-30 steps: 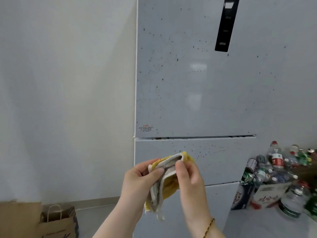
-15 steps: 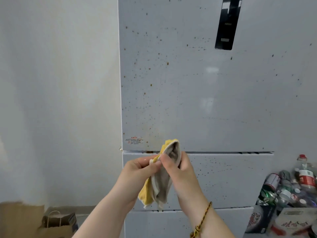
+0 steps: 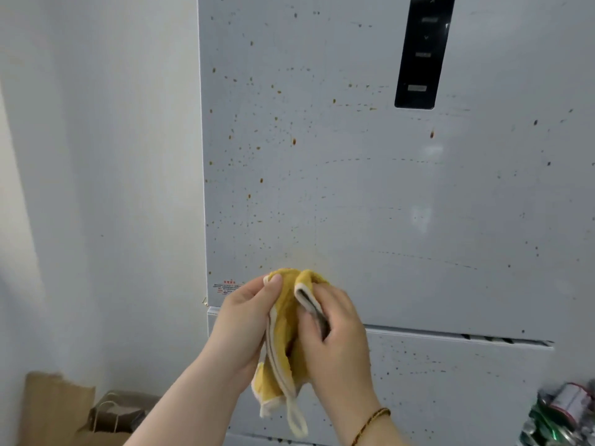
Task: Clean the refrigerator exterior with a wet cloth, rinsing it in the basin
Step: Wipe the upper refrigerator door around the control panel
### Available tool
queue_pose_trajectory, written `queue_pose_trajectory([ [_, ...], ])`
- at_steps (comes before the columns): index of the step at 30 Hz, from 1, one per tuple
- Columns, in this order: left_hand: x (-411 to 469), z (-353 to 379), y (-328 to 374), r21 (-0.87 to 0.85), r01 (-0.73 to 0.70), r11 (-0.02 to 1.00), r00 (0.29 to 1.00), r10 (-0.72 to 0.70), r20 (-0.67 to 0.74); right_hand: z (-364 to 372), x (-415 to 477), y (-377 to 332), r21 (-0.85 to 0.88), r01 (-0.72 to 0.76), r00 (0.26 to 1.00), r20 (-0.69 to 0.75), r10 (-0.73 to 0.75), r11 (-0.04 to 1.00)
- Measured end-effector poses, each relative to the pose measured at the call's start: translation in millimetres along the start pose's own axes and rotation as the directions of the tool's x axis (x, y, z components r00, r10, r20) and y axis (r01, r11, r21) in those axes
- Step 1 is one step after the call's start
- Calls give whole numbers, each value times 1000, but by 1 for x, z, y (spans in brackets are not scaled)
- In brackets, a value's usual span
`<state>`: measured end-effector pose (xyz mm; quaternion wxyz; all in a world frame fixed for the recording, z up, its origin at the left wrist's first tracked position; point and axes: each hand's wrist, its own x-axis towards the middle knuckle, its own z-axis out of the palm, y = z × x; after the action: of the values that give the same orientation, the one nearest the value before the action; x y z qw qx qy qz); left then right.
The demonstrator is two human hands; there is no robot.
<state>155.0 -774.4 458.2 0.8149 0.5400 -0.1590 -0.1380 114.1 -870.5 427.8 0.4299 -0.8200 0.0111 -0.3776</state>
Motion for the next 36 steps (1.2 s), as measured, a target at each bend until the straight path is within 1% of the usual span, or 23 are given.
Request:
queue_pose_trajectory([
  [2, 5, 3, 1, 28, -51, 998, 999, 52, -1, 12, 0, 0, -165, 150, 984, 119, -132, 975],
  [4, 9, 2, 3, -8, -80, 997, 997, 81, 14, 19, 4, -7, -288, 241, 955, 239, -174, 927],
  [6, 15, -4, 6, -13, -119, 993, 993, 119, 15, 21, 13, -14, -253, 249, 926, 345, -153, 935],
  [8, 24, -12, 11, -28, -148, 989, 989, 149, 18, 20, 22, -16, -105, 226, 902, 399, -167, 968],
  [10, 34, -19, 23, -105, -165, 981, 986, 166, 3, 14, 31, -18, 96, 168, 933, 305, -189, 981],
  [11, 36, -21, 29, -149, -167, 975, 986, 168, -2, 9, 33, -16, 168, 139, 974, 152, -165, 976],
  [12, 40, -22, 38, -181, -175, 968, 984, 178, 1, 7, 39, -15, 204, 133, 990, -64, -123, 970],
  [13, 43, -23, 45, -206, -180, 962, 982, 186, 10, 4, 45, -11, 238, 109, 967, -250, -48, 965],
  [14, 45, -22, 50, -226, -185, 956, 981, 195, 21, 2, 50, -8, 301, 42, 935, -348, 68, 953],
  [15, 46, -22, 56, -252, -185, 950, 978, 202, 44, 0, 57, -10, 401, -73, 931, -301, 207, 913],
  [16, 46, -21, 60, -266, -188, 945, 976, 211, 61, -3, 63, -13, 501, -188, 934, -173, 311, 845],
  [18, 48, -22, 67, -258, -215, 942, 967, 243, 82, -10, 73, -24, 600, -298, 944, 69, 323, 743],
  [19, 49, -21, 71, -247, -235, 940, 963, 260, 73, -14, 77, -29, 605, -301, 949, 114, 294, 737],
  [20, 52, -22, 74, -207, -283, 936, 954, 298, 42, -17, 82, -33, 592, -277, 958, 107, 267, 757],
  [21, 55, -23, 77, -97, -378, 921, 925, 379, -10, -20, 86, -36, 574, -231, 969, 62, 239, 786],
  [23, 65, -26, 81, 276, -607, 745, 769, 638, -29, -24, 96, -41, 467, -83, 984, -101, 146, 881],
  [24, 68, -27, 83, 400, -652, 644, 704, 710, 7, -25, 100, -44, 376, -7, 982, -170, 76, 927],
  [25, 71, -27, 86, 463, -665, 586, 671, 741, 26, -26, 105, -47, 285, 52, 980, -200, 6, 957],
  [26, 75, -28, 90, 474, -674, 567, 658, 752, 36, -28, 110, -51, 207, 80, 980, -194, -39, 975],
  [30, 87, -35, 109, 455, -679, 576, 688, 716, 122, -41, 133, -70, -44, 85, 993, -79, -88, 995],
  [33, 89, -33, 130, 425, -717, 553, 679, 693, 242, -59, 156, -95, -328, 155, 968, -139, -209, 932],
  [35, 93, -32, 146, 418, -744, 521, 651, 705, 279, -69, 171, -117, -416, 182, 942, -185, -279, 891],
  [36, 98, -32, 154, 449, -757, 474, 622, 734, 274, -75, 179, -129, -443, 195, 927, -207, -312, 875],
])
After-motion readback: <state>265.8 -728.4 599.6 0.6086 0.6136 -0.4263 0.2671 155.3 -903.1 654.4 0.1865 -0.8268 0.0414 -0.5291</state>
